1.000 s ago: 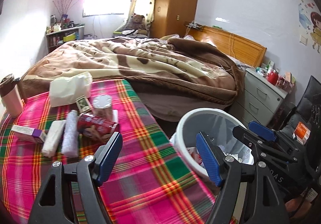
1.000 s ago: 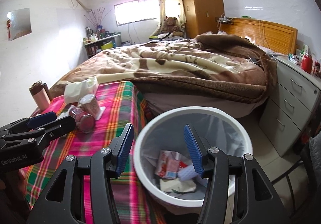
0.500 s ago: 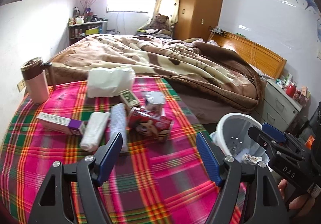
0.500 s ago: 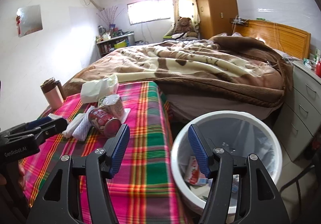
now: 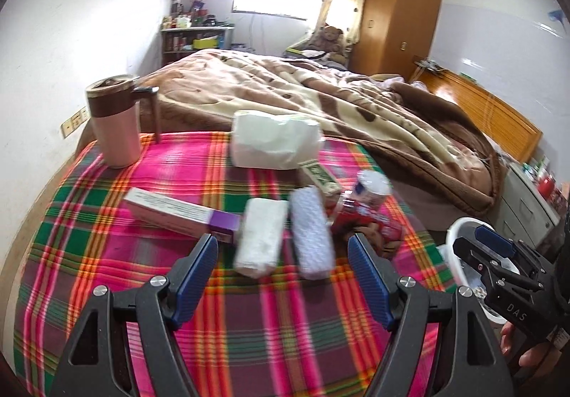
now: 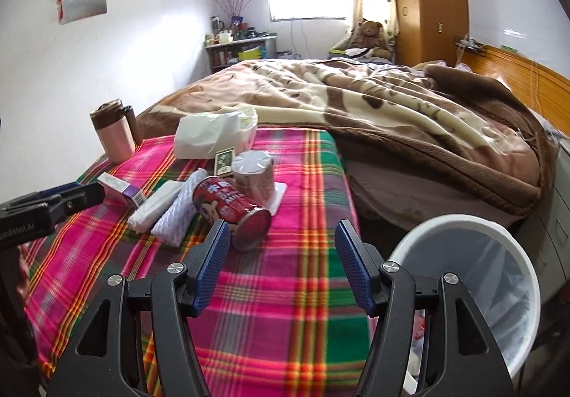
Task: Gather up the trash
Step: 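Move both grippers back from the bin over the bed, then grasp the purple-and-white cream box with the left gripper while the right grasps the red milk can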
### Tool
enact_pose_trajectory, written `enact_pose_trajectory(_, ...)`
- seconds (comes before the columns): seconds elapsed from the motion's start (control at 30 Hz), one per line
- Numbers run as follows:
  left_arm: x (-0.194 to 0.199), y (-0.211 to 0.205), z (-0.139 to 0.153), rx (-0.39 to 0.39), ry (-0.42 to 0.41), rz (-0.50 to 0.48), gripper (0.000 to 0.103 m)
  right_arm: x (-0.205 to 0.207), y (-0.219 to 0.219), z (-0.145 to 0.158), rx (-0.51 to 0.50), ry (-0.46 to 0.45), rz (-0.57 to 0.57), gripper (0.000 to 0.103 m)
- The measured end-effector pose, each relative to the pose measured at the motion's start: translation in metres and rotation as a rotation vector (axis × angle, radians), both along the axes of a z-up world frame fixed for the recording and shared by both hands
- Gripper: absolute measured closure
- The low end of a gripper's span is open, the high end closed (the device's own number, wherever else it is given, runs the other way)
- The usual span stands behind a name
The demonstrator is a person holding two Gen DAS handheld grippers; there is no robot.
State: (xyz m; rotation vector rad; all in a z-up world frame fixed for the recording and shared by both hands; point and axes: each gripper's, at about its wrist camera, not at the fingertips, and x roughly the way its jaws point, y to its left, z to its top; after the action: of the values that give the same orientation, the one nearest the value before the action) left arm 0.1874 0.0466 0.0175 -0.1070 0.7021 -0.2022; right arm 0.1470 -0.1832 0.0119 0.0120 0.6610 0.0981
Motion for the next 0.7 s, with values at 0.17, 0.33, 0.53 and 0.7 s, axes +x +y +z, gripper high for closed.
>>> enact_pose_trajectory(0.17,0.015,0.030,-0.008,0.006,0.027,0.064,0.026,0.015,0.013,-0.008,-0.019,0.025,0.030,0.040)
enact_pose_trajectory(0.33,0.036,0.056,-0.018,-0.012,0.070,0.117,0.025,0.029,0.025,-0.012,-0.033,0.040,0.054,0.040)
enact_pose_trajectory(0.53,0.067,0.076,-0.034,-0.074,0.142,0.157,0.023,0.046,0.037,-0.015,-0.048,0.058,0.082,0.040)
enact_pose_trajectory(0.7,0.087,0.082,-0.049,-0.100,0.188,0.180,0.023,0.056,0.044,-0.023,-0.059,0.084,0.096,0.040)
